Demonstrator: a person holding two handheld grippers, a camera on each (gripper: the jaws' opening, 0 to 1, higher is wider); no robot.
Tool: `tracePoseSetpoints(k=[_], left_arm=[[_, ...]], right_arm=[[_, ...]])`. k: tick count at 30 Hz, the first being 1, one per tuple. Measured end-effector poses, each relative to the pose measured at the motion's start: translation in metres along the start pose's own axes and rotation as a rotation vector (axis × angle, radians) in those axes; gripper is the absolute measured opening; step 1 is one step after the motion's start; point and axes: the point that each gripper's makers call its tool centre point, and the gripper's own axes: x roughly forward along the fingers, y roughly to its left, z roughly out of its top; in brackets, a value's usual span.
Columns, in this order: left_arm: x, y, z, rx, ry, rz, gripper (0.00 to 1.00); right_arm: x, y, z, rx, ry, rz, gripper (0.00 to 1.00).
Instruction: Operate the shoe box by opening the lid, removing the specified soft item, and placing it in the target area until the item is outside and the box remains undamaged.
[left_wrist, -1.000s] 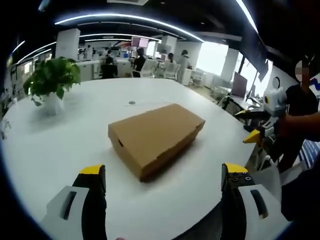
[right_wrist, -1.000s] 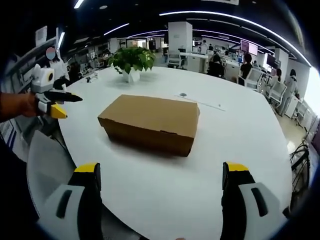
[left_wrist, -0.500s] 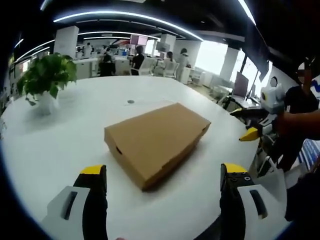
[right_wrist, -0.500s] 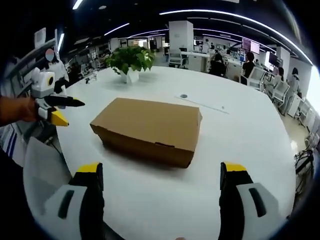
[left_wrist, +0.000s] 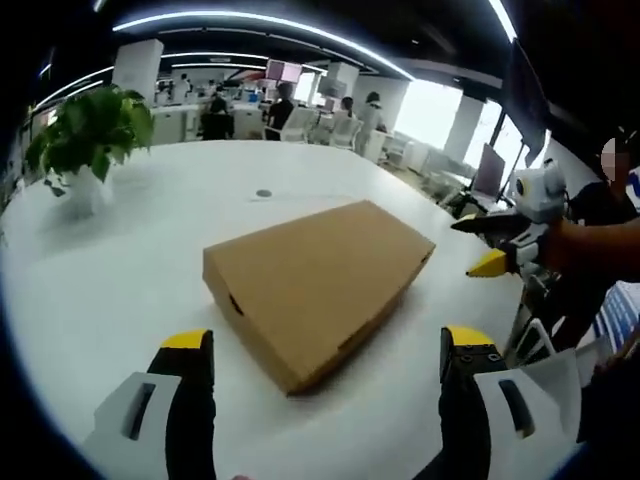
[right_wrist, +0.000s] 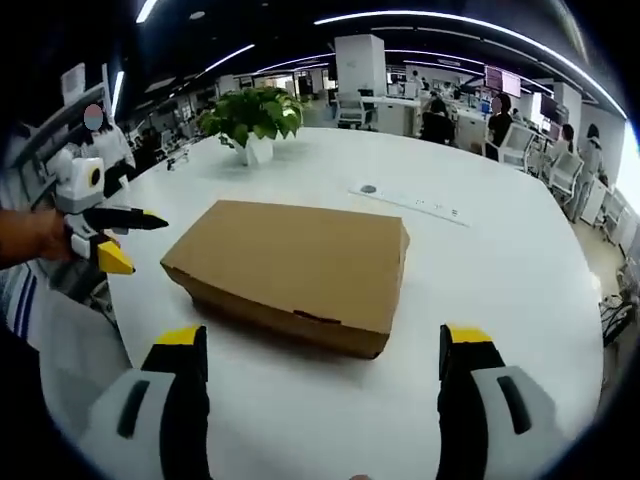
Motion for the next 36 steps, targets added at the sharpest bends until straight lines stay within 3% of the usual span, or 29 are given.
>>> tracePoseSetpoints(k=[23, 36], left_arm=[[0.033, 0.008, -0.003, -0.060, 0.019, -0.016, 0.85], [0.043, 0.015, -0.007, -0.135, 0.032, 0.002, 0.80]], right_arm=[[0.045, -0.014, 0.006, 0.079, 0.030, 0.012, 0.82], [0.063, -0.012, 0.006, 0.082, 0.043, 0.040, 0.67]])
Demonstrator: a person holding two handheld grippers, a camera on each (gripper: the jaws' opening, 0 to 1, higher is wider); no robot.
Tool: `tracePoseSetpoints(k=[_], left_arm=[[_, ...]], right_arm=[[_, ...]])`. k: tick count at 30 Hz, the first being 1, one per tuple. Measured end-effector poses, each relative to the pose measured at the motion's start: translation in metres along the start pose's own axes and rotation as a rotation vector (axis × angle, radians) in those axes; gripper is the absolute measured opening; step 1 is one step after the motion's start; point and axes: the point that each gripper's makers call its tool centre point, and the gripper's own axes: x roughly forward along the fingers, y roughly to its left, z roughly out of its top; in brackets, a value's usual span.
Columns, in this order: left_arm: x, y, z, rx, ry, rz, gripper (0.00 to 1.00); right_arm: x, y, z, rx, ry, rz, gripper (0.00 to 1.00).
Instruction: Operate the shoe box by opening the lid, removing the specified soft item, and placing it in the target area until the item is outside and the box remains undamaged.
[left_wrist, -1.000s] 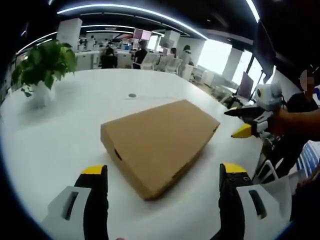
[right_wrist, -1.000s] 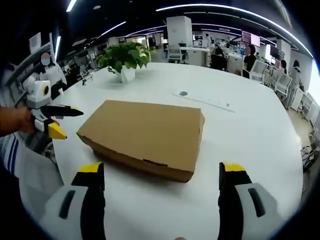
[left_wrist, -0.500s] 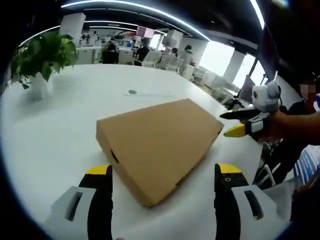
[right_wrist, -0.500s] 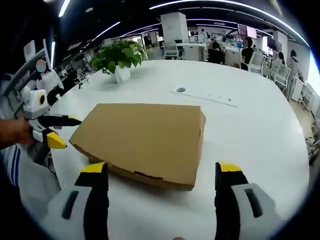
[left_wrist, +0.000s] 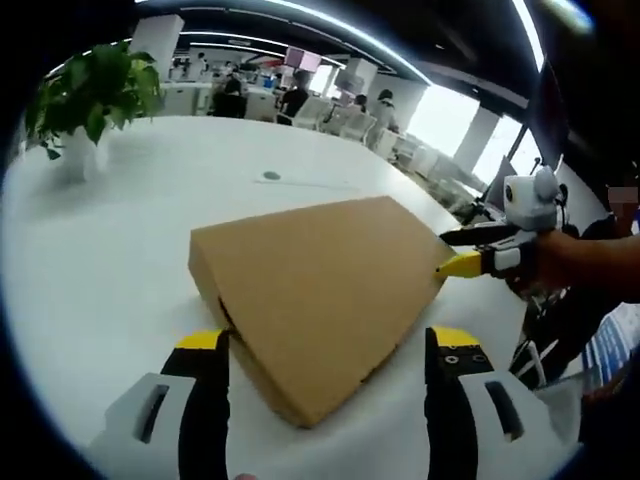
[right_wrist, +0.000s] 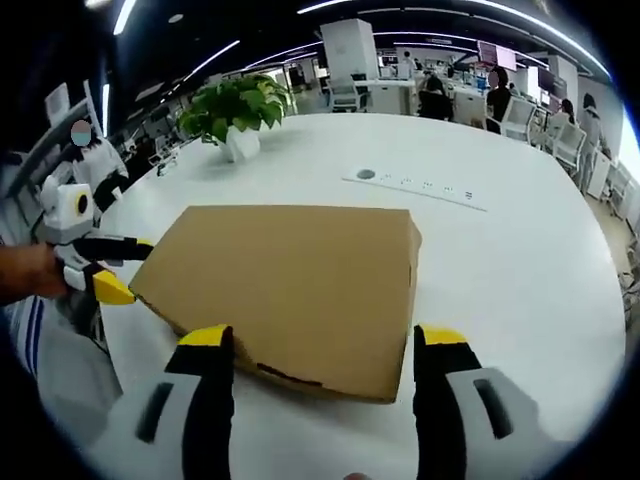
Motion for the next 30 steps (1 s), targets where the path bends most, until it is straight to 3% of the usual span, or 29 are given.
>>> tracePoseSetpoints(k=[5, 16, 30], left_arm=[[0.000, 0.005, 0.004, -0.064, -0.010, 0.012, 0.75], [0.000, 0.018, 0.000, -0.043, 0.012, 0.087, 0.53], [-0.001, 0.020, 0.001, -0.045, 0.011, 0.073, 0.52]], right_arm=[[0.005, -0.002, 0.000, 0.013, 0.004, 0.001, 0.67], [0.003, -0.009, 0.002, 0.066, -0.024, 0.003, 0.58], [0.000, -0.008, 0.001, 0.091, -0.042, -0.008, 0.54]])
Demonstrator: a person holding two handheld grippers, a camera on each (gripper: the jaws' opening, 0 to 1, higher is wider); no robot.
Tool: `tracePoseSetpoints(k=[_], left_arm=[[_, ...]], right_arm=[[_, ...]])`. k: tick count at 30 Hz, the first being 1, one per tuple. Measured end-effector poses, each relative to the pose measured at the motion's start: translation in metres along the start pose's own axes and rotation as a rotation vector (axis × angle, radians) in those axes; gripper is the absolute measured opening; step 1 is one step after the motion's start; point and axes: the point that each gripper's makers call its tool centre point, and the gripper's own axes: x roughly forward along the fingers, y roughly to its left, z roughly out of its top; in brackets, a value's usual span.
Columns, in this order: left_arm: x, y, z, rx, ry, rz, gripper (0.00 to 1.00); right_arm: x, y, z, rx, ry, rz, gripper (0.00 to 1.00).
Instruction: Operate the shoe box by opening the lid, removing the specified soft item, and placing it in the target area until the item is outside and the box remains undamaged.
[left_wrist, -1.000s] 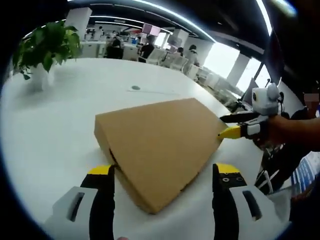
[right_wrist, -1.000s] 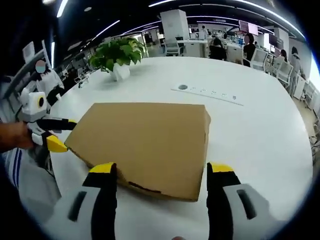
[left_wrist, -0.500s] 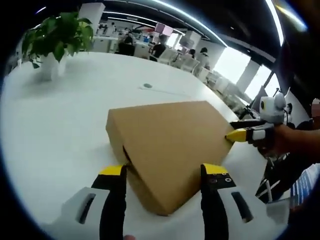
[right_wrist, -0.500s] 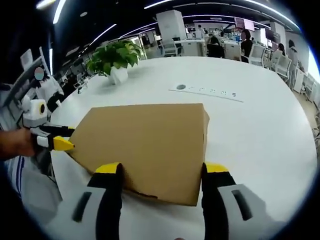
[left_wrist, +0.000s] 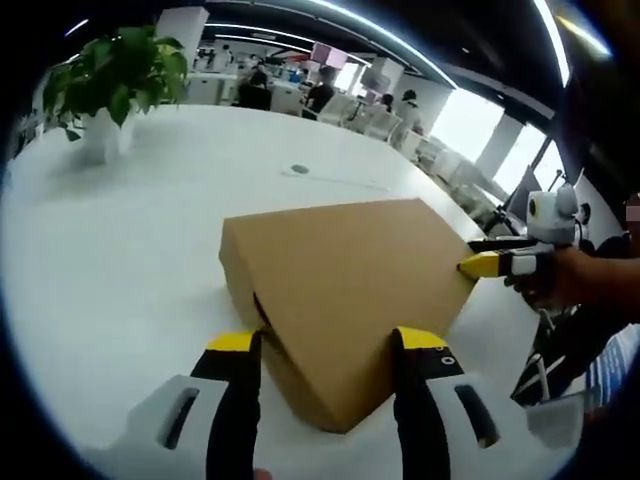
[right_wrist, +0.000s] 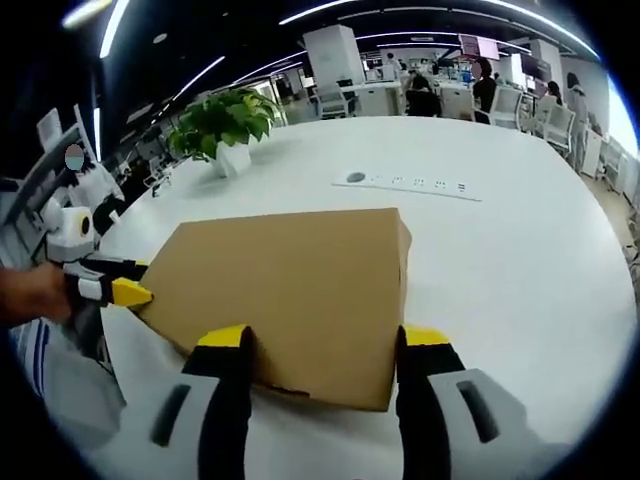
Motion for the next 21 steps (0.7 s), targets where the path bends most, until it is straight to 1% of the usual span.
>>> tracePoseSetpoints(k=[13, 16, 21], left_arm=[[-0.006, 0.007, -0.001, 0.018, 0.007, -0.022, 0.51], [-0.009, 0.008, -0.004, 0.023, 0.008, -0.026, 0.50], [-0.014, 0.016, -0.005, 0.023, 0.004, -0.027, 0.50]], right_arm=[[-0.009, 0.011, -0.012, 0.013, 0.009, -0.001, 0.51], [-0.011, 0.016, -0.015, 0.016, 0.013, -0.001, 0.50], [-0.014, 0.026, -0.021, 0.021, 0.019, -0.004, 0.49]])
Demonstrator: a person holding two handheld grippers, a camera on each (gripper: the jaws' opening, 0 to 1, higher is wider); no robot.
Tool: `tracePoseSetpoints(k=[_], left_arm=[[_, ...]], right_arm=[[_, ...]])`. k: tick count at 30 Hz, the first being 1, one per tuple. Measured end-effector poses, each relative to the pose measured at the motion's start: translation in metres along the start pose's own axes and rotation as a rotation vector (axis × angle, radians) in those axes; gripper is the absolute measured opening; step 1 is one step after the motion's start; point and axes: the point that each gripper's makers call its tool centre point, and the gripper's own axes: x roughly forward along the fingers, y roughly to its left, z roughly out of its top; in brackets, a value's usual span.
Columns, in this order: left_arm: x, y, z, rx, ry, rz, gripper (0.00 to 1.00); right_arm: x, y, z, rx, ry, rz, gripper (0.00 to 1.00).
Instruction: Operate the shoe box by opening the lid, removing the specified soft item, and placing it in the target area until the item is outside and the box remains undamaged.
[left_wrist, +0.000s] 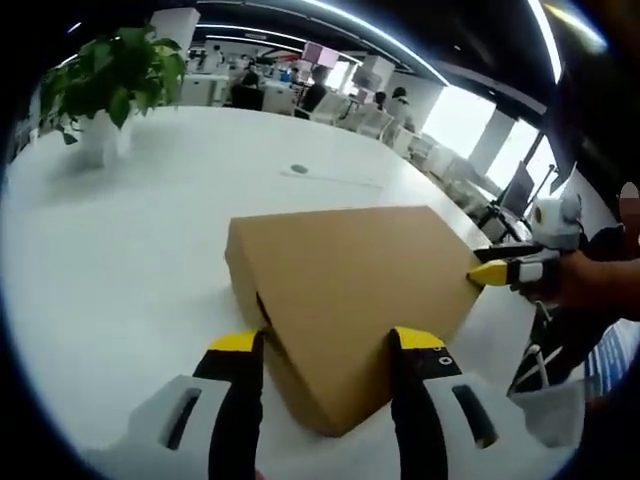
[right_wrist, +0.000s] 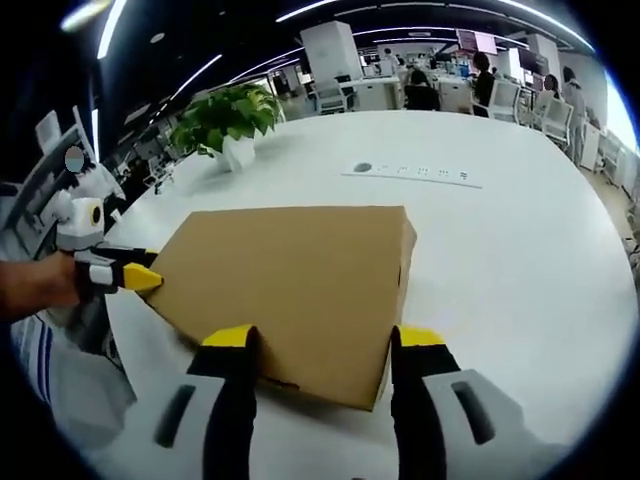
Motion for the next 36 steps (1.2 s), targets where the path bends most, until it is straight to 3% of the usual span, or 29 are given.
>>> tracePoseSetpoints(k=[36], left_arm=[[-0.063, 0.030, -0.041, -0.010, -0.001, 0.027, 0.49]], right_arm=[[-0.023, 0.087, -0.052, 0.002, 0.029, 0.022, 0.47]])
